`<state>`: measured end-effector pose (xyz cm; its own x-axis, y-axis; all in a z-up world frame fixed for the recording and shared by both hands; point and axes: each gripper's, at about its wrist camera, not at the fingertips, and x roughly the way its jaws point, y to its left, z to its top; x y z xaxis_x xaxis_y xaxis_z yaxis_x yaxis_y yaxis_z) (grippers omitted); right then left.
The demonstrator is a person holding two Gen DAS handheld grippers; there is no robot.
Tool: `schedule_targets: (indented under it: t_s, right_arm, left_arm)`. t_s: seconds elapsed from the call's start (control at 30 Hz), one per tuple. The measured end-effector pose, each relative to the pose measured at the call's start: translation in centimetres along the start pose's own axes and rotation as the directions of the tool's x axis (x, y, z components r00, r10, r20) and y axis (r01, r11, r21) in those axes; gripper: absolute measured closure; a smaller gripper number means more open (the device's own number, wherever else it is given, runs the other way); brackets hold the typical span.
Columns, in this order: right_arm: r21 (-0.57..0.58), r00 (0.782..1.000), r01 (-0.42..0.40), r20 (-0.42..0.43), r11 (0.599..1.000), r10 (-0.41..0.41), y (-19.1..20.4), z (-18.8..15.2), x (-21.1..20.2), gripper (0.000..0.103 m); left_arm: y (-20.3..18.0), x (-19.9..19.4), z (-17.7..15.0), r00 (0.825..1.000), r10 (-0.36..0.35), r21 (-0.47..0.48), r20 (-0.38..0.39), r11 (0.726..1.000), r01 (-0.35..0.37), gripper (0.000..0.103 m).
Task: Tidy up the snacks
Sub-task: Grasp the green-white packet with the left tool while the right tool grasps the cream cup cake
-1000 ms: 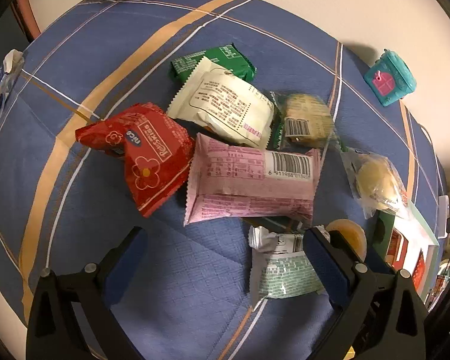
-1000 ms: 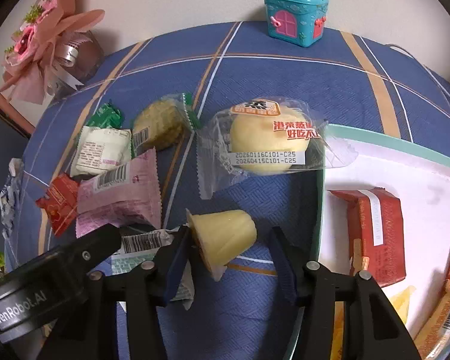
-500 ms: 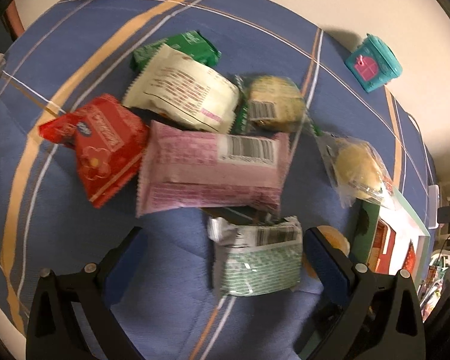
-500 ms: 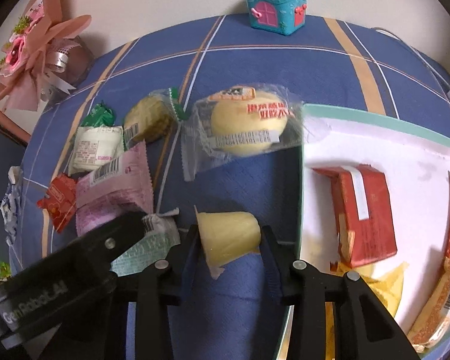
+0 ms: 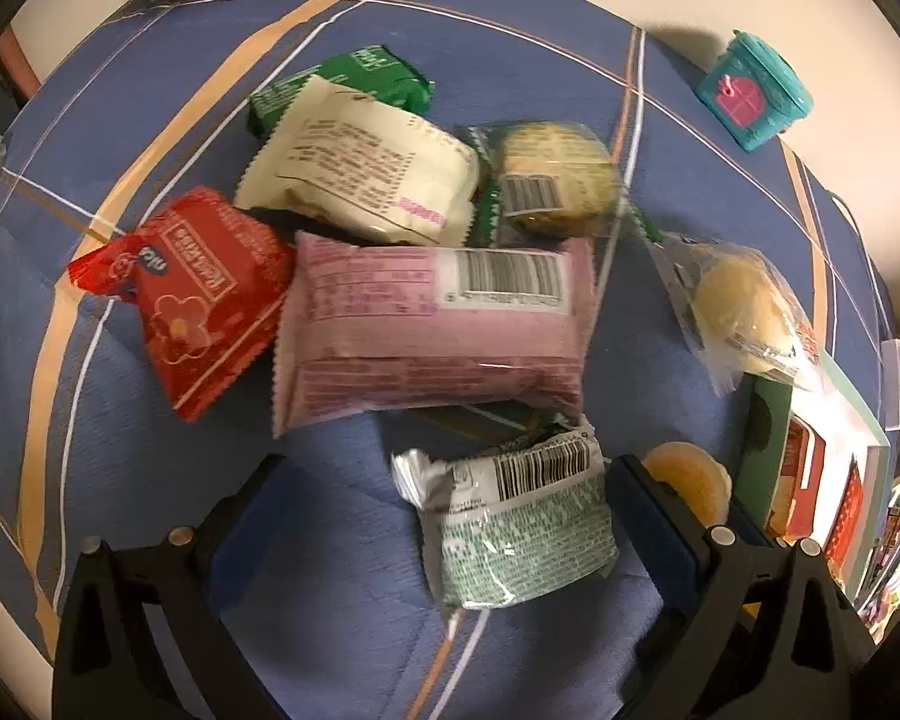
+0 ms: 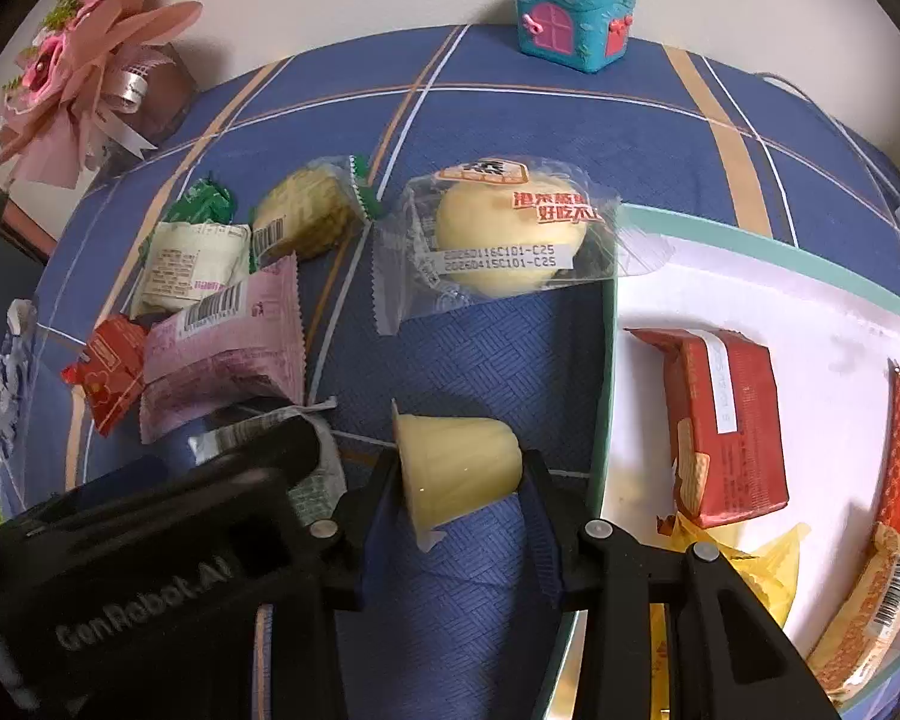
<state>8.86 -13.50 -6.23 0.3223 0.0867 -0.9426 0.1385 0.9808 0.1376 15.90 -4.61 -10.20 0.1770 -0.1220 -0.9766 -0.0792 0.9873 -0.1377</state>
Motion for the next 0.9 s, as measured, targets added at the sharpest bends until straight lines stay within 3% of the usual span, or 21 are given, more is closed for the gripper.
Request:
schedule_targets:
  t_s: [0.17, 0.37, 0.63, 0.9]
  right_arm:
    - [-0.005, 1.000, 0.004, -0.002, 1.000, -0.004, 0.0, 0.2, -0.1, 0.061]
    - [-0.003, 1.000, 0.003, -0.008, 1.000, -0.003, 0.3, 0.2, -0.1, 0.061]
    - [-0.016, 0.999, 0.015, -0.038, 1.000, -0.015, 0.8, -1.2, -0.6, 0.061]
    - [-0.024, 0.998, 0.031, -0.054, 0.999, -0.032, 1.0, -2.6, -1.2, 0.061]
  left_arm:
    - [-0.6, 0.0, -0.2, 1.000, 0.019, 0.003, 0.006, 1.000, -0.019, 0.000]
    - [0.1, 0.8, -0.4, 1.000, -0.009, -0.018, -0.021, 1.000, 0.009, 0.000]
    - [-0.4, 0.6, -2.0, 1.000, 0.002, 0.032, -0.026, 0.999, -0.001, 0.002]
    - [-0.3, 0.4, -5.0, 0.999, -0.017, 0.044, -0.040, 0.999, 0.019, 0.038]
